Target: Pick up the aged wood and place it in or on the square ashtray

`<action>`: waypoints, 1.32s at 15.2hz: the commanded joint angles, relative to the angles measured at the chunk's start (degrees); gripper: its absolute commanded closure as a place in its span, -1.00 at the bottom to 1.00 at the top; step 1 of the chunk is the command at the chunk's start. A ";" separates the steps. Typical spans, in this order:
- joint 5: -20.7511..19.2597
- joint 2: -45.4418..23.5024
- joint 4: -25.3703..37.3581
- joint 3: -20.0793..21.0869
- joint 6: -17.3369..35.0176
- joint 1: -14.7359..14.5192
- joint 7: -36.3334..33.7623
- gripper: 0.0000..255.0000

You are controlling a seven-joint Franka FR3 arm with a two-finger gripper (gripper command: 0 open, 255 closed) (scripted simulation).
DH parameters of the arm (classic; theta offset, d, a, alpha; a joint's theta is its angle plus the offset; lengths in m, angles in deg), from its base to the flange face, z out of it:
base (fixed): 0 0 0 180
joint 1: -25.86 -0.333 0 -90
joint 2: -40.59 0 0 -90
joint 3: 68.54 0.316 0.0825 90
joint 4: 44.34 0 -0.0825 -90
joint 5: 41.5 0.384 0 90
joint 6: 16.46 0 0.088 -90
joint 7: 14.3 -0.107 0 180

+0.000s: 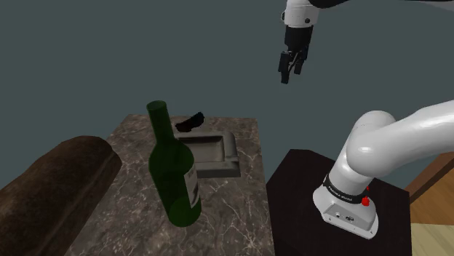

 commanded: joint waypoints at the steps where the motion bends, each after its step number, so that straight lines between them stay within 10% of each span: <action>1: 0.00 0.00 0.00 0.00 0.00 0.00 0.00 -1.00; 20: 2.31 -39.93 23.30 6.66 10.74 -9.54 7.40 -1.00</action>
